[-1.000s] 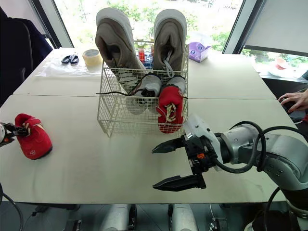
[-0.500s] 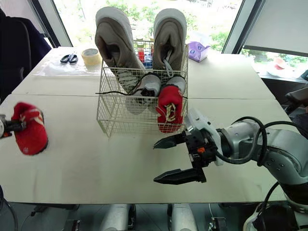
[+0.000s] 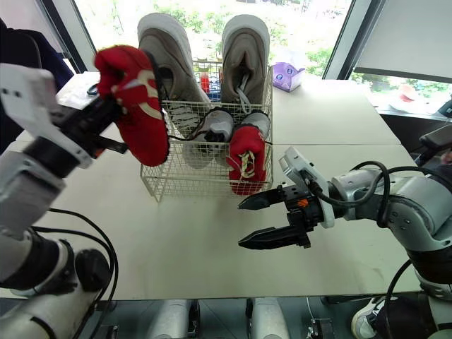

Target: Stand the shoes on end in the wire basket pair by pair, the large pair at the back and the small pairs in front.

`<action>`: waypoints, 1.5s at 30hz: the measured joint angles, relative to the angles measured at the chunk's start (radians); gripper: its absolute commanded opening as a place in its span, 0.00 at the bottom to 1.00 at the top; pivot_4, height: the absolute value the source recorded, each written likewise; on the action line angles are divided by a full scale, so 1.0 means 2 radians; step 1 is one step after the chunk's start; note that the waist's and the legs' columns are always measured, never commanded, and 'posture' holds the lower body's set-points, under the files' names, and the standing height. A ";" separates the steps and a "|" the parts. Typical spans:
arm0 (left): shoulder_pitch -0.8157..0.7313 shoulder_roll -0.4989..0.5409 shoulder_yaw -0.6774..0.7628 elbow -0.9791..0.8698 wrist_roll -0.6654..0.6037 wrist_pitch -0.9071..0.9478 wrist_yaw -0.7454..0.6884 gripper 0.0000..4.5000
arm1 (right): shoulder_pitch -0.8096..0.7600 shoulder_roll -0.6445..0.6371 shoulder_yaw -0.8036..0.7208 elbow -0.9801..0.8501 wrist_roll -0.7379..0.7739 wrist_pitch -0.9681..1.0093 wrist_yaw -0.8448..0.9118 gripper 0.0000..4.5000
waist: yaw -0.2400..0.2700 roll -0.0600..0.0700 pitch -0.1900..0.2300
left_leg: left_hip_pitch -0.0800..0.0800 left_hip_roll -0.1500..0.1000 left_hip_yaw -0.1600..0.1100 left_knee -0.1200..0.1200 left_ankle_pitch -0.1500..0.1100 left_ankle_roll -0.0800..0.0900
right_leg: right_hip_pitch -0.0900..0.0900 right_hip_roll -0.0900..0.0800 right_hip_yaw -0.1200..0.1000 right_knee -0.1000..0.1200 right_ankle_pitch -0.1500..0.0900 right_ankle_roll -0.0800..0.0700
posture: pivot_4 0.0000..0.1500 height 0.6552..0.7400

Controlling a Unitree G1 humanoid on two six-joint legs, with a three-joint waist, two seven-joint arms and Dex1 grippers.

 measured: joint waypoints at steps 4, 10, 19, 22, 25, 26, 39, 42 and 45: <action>0.050 -0.003 -0.073 0.032 0.071 -0.122 -0.007 0.01 | 0.036 -0.033 -0.068 -0.016 0.062 0.036 -0.038 1.00 | 0.002 0.000 0.000 | 0.000 0.000 0.000 0.001 0.000 0.000 | 0.001 0.000 0.000 -0.001 0.000 0.000 | 1.00 0.00; 0.102 -0.004 -0.168 0.074 0.159 -0.274 -0.033 0.01 | 0.066 -0.043 -0.116 -0.032 0.124 0.050 -0.099 1.00 | 0.002 0.000 0.000 | 0.000 0.000 0.001 0.001 0.000 0.000 | 0.001 -0.001 0.001 -0.002 0.000 0.000 | 1.00 0.00; 0.162 -0.030 -0.241 0.139 0.237 -0.451 -0.076 0.01 | 0.078 -0.047 -0.116 -0.051 0.151 0.049 -0.149 1.00 | 0.013 0.002 -0.001 | 0.002 0.000 0.001 0.001 0.000 0.000 | 0.002 -0.001 0.001 -0.002 0.000 0.000 | 1.00 0.00; 0.206 -0.038 -0.247 0.141 0.240 -0.459 -0.081 0.01 | 0.080 -0.049 -0.117 -0.051 0.156 0.047 -0.157 1.00 | 0.014 0.003 -0.002 | 0.002 0.000 0.001 0.001 0.000 0.000 | 0.003 -0.001 0.001 -0.002 0.000 0.000 | 1.00 0.00; 0.230 -0.043 -0.246 0.142 0.240 -0.459 -0.081 0.01 | 0.085 -0.049 -0.118 -0.051 0.156 0.043 -0.159 1.00 | 0.014 0.003 -0.002 | 0.002 0.000 0.001 0.001 0.000 0.000 | 0.003 -0.001 0.000 -0.002 0.000 0.000 | 1.00 0.00; 0.236 -0.043 -0.245 0.141 0.240 -0.458 -0.081 0.01 | 0.086 -0.049 -0.118 -0.051 0.156 0.042 -0.160 1.00 | 0.014 0.004 -0.002 | 0.002 0.000 0.001 0.001 0.000 0.000 | 0.003 -0.001 0.001 -0.002 -0.001 0.001 | 1.00 0.00; 0.253 -0.057 -0.139 0.101 0.115 -0.329 -0.055 0.59 | 0.079 -0.029 -0.084 -0.038 0.113 0.021 -0.150 1.00 | 0.013 0.005 -0.003 | 0.002 0.001 0.001 0.000 0.000 0.000 | 0.002 0.000 0.000 -0.002 -0.001 0.002 | 1.00 0.00; 0.277 -0.029 -0.110 0.086 0.070 -0.282 -0.055 0.70 | 0.079 -0.024 -0.074 -0.036 0.097 0.017 -0.139 1.00 | 0.013 0.005 -0.002 | 0.002 0.001 0.001 0.000 0.000 0.000 | 0.002 0.000 0.000 -0.002 -0.001 0.002 | 1.00 0.00; 0.302 -0.008 -0.079 0.065 -0.001 -0.244 -0.059 0.70 | 0.080 -0.022 -0.072 -0.033 0.084 0.014 -0.129 1.00 | 0.013 0.005 -0.002 | 0.001 0.001 0.001 0.000 0.000 0.000 | 0.001 0.000 0.000 -0.003 -0.001 0.001 | 1.00 0.00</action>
